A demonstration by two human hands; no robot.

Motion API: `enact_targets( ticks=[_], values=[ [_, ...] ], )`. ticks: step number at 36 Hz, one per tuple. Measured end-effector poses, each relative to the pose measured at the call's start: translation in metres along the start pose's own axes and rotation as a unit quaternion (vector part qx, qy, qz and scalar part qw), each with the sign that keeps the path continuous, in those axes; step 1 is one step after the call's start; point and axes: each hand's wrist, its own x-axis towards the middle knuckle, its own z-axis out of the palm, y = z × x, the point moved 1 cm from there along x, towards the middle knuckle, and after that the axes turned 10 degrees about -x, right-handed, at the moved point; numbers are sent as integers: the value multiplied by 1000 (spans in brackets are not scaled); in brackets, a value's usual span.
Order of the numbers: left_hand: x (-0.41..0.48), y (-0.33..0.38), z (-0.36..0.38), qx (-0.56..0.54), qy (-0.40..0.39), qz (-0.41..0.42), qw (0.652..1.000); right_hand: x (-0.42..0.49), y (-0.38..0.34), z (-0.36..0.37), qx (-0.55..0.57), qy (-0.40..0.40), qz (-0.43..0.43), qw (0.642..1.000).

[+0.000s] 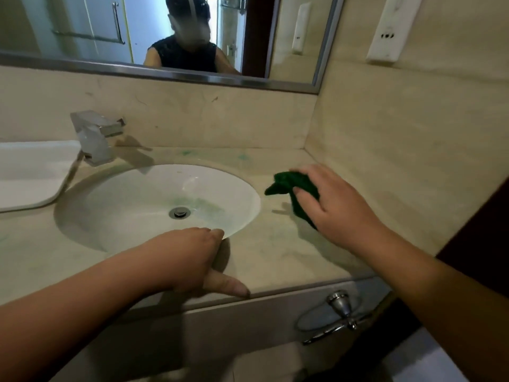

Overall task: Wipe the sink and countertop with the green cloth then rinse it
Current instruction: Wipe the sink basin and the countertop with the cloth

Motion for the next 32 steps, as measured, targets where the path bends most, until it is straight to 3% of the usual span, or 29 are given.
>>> enact_targets(
  ticks=[3, 6, 10, 14, 17, 19, 22, 26, 29, 32],
  values=[
    [18, 22, -2, -6, 10, 12, 1000, -33, 60, -18, -72, 8, 61, 995],
    [40, 41, -5, -4, -7, -9, 1000, -59, 117, -4, -175, -64, 167, 968],
    [68, 49, -10, 25, -74, 10, 997, -72, 147, 43, -267, -145, 134, 943],
    [84, 38, -9, 40, -71, 21, 996, -52, 154, 60, -242, -141, 153, 948],
    [88, 34, -8, 49, -72, 26, 996, -27, 153, 46, -181, -207, 166, 947],
    [91, 32, -10, 52, -75, 33, 995, -18, 152, 32, -218, -235, 166, 932],
    [93, 30, -9, 67, -76, 48, 994, -21, 149, 22, -373, -181, 123, 901],
    [94, 27, -8, 71, -65, 64, 993, -38, 150, 44, -453, -42, 9, 890],
    [95, 23, -6, 64, -57, 61, 994, -13, 158, 56, -386, -78, 72, 917],
    [96, 22, -6, 53, -48, 69, 995, 9, 167, 73, -389, -110, 95, 910]
  ],
)
